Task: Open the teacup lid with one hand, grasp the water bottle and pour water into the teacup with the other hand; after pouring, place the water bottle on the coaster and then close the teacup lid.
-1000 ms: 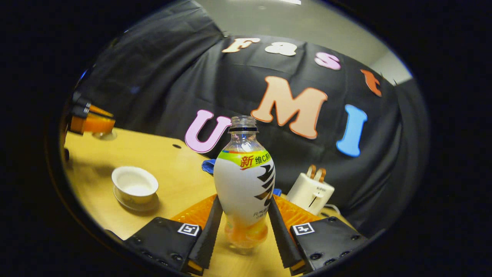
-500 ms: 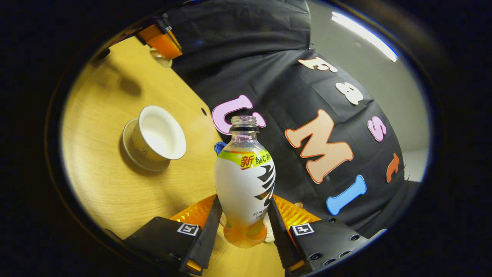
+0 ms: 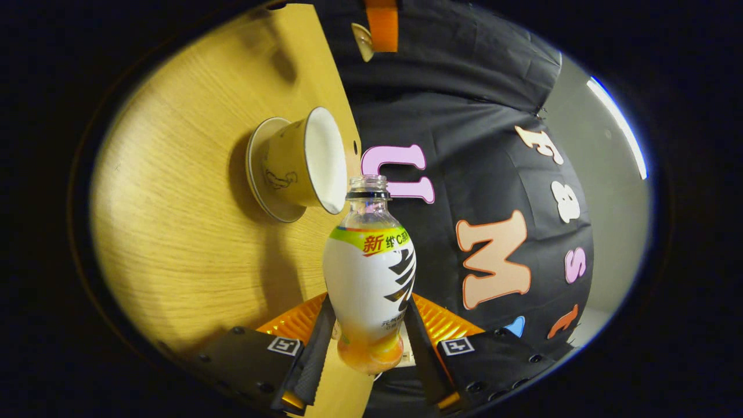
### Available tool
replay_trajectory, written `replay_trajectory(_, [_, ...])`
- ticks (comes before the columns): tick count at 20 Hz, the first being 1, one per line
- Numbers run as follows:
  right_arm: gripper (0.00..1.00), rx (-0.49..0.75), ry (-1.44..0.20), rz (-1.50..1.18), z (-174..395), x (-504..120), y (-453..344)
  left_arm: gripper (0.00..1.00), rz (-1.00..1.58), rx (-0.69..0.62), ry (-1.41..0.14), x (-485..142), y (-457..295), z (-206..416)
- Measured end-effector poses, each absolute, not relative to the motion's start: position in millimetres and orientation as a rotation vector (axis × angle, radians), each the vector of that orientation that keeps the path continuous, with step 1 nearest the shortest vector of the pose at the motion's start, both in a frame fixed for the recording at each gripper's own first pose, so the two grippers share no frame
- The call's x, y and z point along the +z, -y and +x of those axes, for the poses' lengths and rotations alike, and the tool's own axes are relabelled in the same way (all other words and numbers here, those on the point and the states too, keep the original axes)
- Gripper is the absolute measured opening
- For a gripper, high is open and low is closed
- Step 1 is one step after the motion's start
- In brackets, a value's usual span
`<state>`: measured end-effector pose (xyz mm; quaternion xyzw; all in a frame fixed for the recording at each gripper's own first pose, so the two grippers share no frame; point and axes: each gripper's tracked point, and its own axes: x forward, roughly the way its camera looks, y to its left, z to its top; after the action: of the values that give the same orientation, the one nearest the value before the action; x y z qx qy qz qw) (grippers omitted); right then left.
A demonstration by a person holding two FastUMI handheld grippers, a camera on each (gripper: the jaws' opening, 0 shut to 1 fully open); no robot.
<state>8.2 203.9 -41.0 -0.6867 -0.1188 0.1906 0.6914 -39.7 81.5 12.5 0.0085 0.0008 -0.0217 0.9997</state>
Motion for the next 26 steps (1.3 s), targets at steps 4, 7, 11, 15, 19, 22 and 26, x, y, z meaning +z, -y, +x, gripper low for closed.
replay_trajectory(4, [0.72,0.406,0.323,-1.678,6,-39,-207,0.23,-0.004,-0.041,-0.004,9,-82,-39])
replay_trajectory(7, [0.73,0.402,0.342,-1.750,7,-34,-208,0.23,-0.021,-0.038,-0.008,8,-84,-40])
replay_trajectory(11, [0.71,0.409,0.370,-1.834,9,-29,-210,0.23,-0.050,-0.041,0.000,9,-82,-42])
replay_trajectory(15, [0.72,0.407,0.427,-1.935,6,-21,-218,0.23,-0.053,-0.052,-0.001,10,-78,-42])
replay_trajectory(19, [0.71,0.397,0.482,-2.002,6,-11,-223,0.23,-0.083,-0.068,-0.006,10,-75,-42])
replay_trajectory(22, [0.72,0.417,0.482,-2.032,5,-11,-225,0.23,-0.078,-0.055,-0.011,10,-80,-39])
replay_trajectory(26, [0.73,0.444,0.524,-2.086,-2,-10,-233,0.23,-0.067,-0.053,-0.001,14,-78,-35])
